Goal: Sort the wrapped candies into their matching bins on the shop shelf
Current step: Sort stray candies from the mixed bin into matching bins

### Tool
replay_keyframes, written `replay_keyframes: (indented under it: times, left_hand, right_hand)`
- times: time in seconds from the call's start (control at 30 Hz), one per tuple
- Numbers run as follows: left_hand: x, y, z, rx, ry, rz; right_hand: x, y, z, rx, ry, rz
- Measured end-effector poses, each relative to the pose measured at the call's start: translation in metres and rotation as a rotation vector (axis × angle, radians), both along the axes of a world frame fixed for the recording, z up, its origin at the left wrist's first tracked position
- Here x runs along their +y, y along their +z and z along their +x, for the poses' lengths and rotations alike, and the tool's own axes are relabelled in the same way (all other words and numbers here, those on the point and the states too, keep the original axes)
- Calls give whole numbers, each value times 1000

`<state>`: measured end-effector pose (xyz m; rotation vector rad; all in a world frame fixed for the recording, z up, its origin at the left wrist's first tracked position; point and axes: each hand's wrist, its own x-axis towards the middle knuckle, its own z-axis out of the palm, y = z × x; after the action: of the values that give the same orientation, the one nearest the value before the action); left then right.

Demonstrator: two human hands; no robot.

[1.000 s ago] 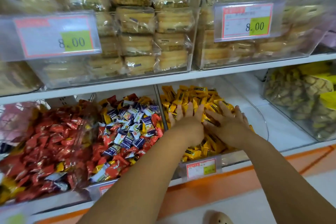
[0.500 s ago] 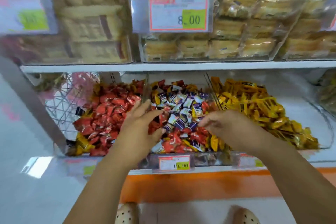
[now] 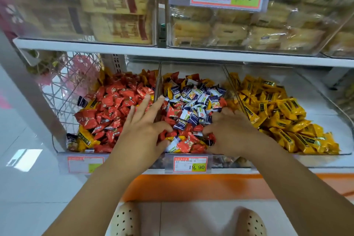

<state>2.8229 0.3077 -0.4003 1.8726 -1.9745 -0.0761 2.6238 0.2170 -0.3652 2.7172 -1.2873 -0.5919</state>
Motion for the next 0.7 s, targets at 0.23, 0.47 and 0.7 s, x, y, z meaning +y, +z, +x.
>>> replay_keyframes:
  times: [0.23, 0.47, 0.7]
  left_hand:
    - [-2, 5, -9, -263, 110, 48]
    - [-14, 15, -18, -305, 136, 119]
    - [-15, 13, -21, -351, 123, 75]
  right_hand:
    - [-4, -4, 0, -426, -93, 52]
    - [-16, 22, -18, -648, -148, 182]
    - [-9, 15, -11, -796, -109, 358]
